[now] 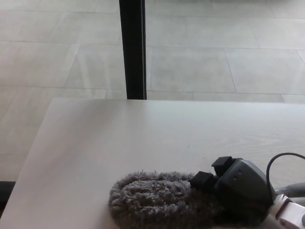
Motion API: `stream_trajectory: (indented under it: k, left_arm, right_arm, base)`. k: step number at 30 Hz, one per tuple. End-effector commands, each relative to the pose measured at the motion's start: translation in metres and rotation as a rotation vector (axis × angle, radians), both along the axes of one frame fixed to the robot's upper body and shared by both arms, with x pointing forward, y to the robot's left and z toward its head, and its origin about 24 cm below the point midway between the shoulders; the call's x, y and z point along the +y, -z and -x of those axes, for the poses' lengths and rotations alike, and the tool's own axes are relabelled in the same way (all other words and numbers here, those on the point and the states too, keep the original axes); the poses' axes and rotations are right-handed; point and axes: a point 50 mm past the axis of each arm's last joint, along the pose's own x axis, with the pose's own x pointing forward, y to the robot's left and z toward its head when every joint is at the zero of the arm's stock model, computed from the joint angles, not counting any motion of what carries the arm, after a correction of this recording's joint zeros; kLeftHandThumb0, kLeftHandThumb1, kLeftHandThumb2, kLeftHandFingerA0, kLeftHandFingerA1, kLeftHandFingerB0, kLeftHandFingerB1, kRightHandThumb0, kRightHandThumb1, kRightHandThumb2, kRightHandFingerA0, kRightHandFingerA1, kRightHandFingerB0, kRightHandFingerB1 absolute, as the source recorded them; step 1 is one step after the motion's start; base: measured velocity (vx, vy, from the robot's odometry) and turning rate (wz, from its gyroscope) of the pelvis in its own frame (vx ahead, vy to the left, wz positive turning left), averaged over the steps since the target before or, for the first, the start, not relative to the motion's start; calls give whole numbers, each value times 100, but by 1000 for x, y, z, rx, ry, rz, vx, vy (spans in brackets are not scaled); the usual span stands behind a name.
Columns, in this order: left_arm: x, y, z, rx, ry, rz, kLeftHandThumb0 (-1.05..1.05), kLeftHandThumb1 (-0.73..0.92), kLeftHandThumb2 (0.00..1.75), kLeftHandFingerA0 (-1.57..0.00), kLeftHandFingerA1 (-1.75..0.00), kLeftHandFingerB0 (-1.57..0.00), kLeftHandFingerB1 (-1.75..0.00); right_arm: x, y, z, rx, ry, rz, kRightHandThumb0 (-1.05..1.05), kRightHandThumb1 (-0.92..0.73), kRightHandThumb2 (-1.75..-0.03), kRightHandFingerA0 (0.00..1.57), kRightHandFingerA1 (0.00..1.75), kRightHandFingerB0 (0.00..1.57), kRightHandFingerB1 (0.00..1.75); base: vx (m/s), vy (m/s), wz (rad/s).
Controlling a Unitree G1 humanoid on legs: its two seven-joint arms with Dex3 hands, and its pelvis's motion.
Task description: The robot uses its right hand to pick up the duster kept in the middle of the desk and use it to wipe the desk by swiping its surface twice
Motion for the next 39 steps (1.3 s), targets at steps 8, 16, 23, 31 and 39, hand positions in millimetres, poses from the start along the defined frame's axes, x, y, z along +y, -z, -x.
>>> stream_trajectory:
  k: [8,16,23,31,39]
  left_arm:
    - [5,-8,-3,-91,-4,10,-92,92,78,-45,-129,-43,-121]
    - [5,-7,0,-105,-24,30,-93,92,76,-40,-125,-39,-117]
    - [4,-7,-1,-97,5,17,-91,92,79,-48,-128,-50,-119]
    - [5,-9,-4,-104,17,11,-90,77,120,-60,-109,-59,-104]
    - [5,-10,-10,-107,27,11,-88,92,82,-32,-136,-37,-124]
  right_arm:
    - [-135,13,9,117,446,465,-33,-67,-64,74,149,89,77]
    - [-178,5,19,30,857,331,-40,-49,-90,103,130,76,109]
    - [-191,16,20,280,1310,101,-39,-62,-63,77,152,76,77]
    - [-170,21,11,272,1218,149,-36,-70,-65,75,161,68,94]
    - [-114,21,-16,259,1010,236,-37,-87,-65,74,166,66,102]
  base:
    - [0,0,0]
    - [0,0,0]
    - [0,0,0]
    - [0,0,0]
    - [0,0,0]
